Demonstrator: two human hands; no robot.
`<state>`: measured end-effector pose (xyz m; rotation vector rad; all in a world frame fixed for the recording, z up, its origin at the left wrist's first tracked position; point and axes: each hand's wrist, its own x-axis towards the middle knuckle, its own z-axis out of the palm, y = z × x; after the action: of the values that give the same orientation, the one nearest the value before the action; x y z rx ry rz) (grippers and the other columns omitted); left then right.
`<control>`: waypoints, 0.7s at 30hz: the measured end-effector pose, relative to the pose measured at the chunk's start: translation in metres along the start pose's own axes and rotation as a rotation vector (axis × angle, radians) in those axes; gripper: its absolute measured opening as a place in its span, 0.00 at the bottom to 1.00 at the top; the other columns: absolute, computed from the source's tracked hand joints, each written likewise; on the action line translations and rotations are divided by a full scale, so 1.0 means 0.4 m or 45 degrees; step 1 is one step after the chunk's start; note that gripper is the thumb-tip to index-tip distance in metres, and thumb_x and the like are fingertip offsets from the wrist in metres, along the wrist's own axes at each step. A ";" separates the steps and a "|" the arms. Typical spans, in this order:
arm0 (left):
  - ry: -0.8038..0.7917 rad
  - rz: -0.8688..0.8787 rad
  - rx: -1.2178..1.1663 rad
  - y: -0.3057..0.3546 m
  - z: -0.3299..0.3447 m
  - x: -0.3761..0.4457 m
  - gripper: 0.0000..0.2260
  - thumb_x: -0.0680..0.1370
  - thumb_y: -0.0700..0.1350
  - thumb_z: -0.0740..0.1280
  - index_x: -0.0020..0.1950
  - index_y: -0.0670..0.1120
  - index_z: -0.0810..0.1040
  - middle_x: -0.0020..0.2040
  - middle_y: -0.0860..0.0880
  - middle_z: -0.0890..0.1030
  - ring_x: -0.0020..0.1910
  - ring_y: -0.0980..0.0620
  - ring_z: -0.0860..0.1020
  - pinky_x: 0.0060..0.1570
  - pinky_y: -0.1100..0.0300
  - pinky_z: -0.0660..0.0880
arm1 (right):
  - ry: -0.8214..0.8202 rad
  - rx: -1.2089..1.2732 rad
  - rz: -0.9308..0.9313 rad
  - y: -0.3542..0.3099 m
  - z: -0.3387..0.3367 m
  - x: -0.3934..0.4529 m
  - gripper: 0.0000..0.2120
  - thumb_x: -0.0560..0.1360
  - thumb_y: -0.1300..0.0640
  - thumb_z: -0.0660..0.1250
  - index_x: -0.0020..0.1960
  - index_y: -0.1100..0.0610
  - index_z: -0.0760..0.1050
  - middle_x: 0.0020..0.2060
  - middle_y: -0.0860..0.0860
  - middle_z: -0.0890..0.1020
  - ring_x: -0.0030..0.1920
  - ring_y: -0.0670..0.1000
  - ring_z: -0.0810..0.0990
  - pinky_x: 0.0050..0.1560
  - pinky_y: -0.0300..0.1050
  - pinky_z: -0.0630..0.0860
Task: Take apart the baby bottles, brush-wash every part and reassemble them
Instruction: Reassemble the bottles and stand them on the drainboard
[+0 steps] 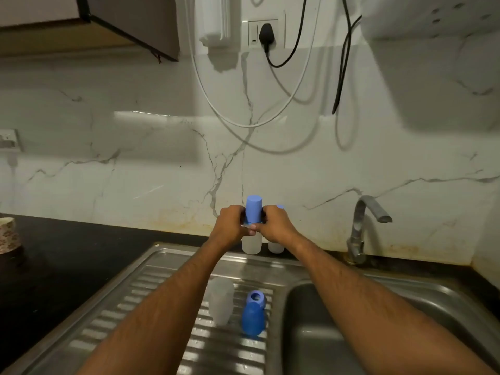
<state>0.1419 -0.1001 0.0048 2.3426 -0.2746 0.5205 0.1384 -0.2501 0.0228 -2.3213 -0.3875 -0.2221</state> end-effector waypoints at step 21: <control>-0.149 -0.097 0.230 -0.236 0.137 0.269 0.08 0.73 0.37 0.74 0.50 0.38 0.80 0.47 0.41 0.84 0.47 0.42 0.82 0.53 0.48 0.80 | 0.138 -0.145 0.172 0.098 0.188 0.235 0.07 0.81 0.61 0.64 0.56 0.62 0.78 0.46 0.51 0.77 0.46 0.49 0.74 0.45 0.41 0.69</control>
<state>0.2858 -0.0746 -0.0409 2.5529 -0.1984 0.3854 0.2430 -0.2026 -0.0299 -2.4237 -0.1669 -0.3090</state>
